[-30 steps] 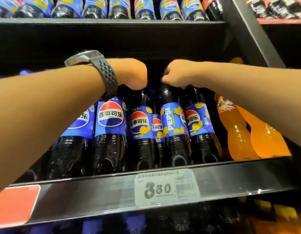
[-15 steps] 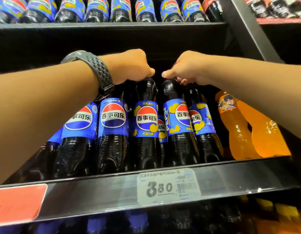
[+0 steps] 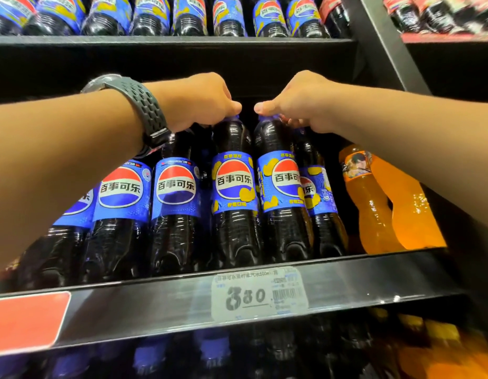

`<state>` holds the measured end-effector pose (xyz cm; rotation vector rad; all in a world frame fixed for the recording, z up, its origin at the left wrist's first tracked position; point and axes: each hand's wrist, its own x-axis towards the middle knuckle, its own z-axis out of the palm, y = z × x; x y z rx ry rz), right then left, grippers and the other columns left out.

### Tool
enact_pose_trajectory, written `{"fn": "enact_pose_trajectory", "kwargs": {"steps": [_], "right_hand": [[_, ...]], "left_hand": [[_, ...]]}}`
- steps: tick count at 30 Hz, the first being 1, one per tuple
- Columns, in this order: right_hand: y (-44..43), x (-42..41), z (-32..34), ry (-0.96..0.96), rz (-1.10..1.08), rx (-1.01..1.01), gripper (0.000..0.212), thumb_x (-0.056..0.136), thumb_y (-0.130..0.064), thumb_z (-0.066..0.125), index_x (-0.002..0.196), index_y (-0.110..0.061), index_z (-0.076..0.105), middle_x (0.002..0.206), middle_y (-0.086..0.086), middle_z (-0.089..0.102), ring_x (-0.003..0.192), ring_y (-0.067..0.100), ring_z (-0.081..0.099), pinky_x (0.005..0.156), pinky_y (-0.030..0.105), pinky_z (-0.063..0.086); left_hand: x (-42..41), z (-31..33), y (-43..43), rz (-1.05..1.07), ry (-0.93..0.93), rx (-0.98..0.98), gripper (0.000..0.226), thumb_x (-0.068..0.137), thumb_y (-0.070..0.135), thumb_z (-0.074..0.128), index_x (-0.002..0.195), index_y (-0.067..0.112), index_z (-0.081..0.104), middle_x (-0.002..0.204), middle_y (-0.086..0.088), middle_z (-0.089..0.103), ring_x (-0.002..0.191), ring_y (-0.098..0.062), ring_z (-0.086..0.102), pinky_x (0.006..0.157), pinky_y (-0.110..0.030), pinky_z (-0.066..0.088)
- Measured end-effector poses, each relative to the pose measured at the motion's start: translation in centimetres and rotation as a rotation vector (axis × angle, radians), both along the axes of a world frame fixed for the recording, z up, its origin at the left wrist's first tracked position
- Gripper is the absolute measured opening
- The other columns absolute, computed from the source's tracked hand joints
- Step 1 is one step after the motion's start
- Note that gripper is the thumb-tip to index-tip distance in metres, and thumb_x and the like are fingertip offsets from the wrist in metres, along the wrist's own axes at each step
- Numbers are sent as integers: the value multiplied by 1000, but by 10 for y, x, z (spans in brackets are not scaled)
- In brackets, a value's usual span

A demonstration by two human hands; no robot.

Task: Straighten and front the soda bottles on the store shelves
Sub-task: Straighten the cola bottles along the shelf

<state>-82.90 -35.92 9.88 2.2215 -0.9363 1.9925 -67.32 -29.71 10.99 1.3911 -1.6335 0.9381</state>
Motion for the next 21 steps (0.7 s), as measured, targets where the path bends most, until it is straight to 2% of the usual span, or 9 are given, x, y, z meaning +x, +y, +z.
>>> {"fn": "enact_pose_trajectory", "kwargs": {"steps": [3, 5, 7, 10, 13, 15, 17, 19, 21], "right_hand": [[2, -1, 2, 11, 23, 1, 43, 72, -42, 80, 94, -11, 62, 76, 0, 60, 59, 10, 52, 34, 10, 36], [2, 0, 3, 29, 21, 2, 45, 71, -42, 80, 97, -10, 63, 81, 1, 63, 63, 11, 55, 40, 15, 41], [1, 1, 2, 77, -37, -19, 48, 73, -46, 78, 99, -8, 65, 76, 3, 62, 61, 13, 55, 46, 20, 44], [-1, 3, 1, 168, -138, -30, 55, 78, -55, 69, 100, -5, 67, 72, 5, 61, 59, 17, 54, 53, 25, 47], [-3, 3, 0, 205, -158, -12, 52, 83, -54, 63, 102, -6, 65, 76, 6, 61, 61, 17, 55, 58, 26, 50], [-4, 2, 0, 205, -145, -24, 42, 84, -48, 65, 98, -8, 65, 72, 3, 60, 57, 13, 54, 46, 19, 44], [-5, 1, 0, 188, -129, -44, 35, 82, -45, 69, 86, -11, 63, 66, 1, 56, 51, 11, 50, 34, 11, 35], [-6, 0, 1, 151, -131, -51, 38, 78, -46, 73, 73, -12, 58, 61, 0, 54, 46, 12, 48, 29, 8, 28], [-6, 1, 1, 124, -138, -35, 43, 73, -49, 76, 67, -13, 54, 59, 1, 54, 43, 12, 47, 30, 9, 28]], "left_hand": [[2, 0, 1, -1, -4, 3, 30, 93, 42, 54, 89, 17, 71, 79, -7, 64, 71, -22, 56, 60, -28, 45], [2, -1, 1, 30, -27, -4, 29, 94, 42, 53, 92, 19, 71, 82, -5, 64, 72, -20, 56, 62, -30, 45], [1, -2, -1, 81, -64, -14, 29, 95, 39, 51, 98, 18, 71, 85, -4, 64, 76, -20, 55, 68, -30, 42], [-3, -3, -3, 109, -90, -4, 28, 97, 30, 50, 110, 14, 69, 103, -7, 66, 91, -22, 56, 77, -30, 41], [-7, -4, -5, 82, -98, -9, 26, 95, 17, 50, 111, 15, 70, 106, -3, 67, 99, -22, 59, 81, -28, 43], [-8, -4, -6, 83, -106, -12, 26, 94, 14, 50, 109, 18, 71, 103, 1, 66, 97, -20, 58, 81, -29, 43], [-8, -2, -5, 121, -131, -14, 24, 92, 17, 52, 107, 18, 72, 104, -2, 68, 97, -22, 60, 84, -35, 48], [-8, -1, -4, 160, -149, -17, 24, 92, 21, 54, 106, 16, 72, 103, -5, 69, 97, -26, 62, 88, -41, 51], [-8, -1, -4, 168, -152, -24, 23, 92, 24, 54, 105, 16, 72, 102, -6, 70, 96, -27, 62, 88, -42, 52]]}}
